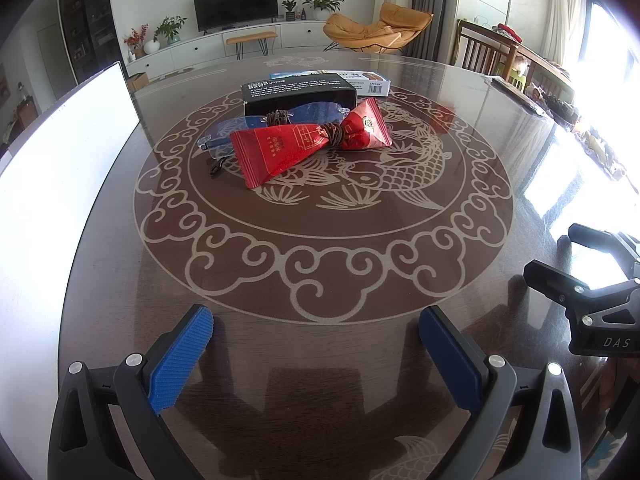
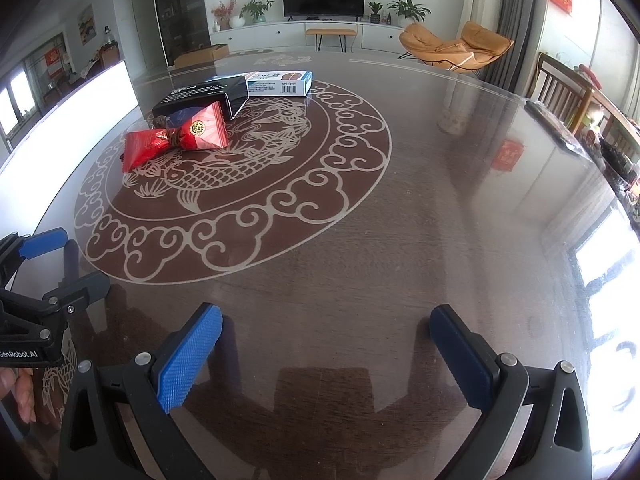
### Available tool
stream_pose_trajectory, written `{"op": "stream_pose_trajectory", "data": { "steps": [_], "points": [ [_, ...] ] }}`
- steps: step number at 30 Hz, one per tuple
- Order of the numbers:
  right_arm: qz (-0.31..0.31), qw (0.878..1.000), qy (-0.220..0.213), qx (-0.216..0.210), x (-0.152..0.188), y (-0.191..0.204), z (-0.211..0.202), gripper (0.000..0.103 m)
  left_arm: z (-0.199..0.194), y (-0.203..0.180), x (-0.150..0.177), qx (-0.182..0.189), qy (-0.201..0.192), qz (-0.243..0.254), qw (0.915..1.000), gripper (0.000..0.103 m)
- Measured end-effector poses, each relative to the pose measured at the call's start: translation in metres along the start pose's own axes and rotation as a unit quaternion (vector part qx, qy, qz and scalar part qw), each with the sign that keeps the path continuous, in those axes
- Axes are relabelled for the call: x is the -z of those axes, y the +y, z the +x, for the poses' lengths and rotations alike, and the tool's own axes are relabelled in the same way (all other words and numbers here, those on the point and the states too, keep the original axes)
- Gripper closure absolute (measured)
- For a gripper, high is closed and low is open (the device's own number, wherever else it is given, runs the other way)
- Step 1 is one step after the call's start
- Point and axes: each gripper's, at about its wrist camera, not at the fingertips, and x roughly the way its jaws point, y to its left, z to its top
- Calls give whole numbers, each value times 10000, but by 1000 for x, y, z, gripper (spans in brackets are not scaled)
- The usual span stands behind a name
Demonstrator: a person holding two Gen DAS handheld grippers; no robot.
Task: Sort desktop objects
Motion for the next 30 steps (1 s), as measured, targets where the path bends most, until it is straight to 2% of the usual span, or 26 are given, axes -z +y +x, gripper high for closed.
{"op": "stream_pose_trajectory", "data": {
  "steps": [14, 17, 20, 22, 24, 27, 30],
  "points": [
    [1, 10000, -1, -2, 0, 0, 0, 0, 0, 0, 0, 7, 9, 1, 10000, 0],
    [3, 10000, -1, -2, 0, 0, 0, 0, -6, 13, -3, 238, -147, -291, 9992, 0],
    [1, 10000, -2, -2, 0, 0, 0, 0, -12, 43, -22, 59, -447, -852, 9953, 0],
    [0, 10000, -2, -2, 0, 0, 0, 0, -10, 65, -45, 20, -528, -1211, 9912, 0],
    [-1, 10000, -2, -1, 0, 0, 0, 0, -3, 83, -70, -168, -585, -1461, 9874, 0],
    [-1, 10000, -1, -2, 0, 0, 0, 0, 16, 94, -104, -453, -609, -1675, 9829, 0],
    [1, 10000, -2, -2, 0, 0, 0, 0, 44, 83, -124, -565, -438, -1563, 9851, 0]
  ]
}}
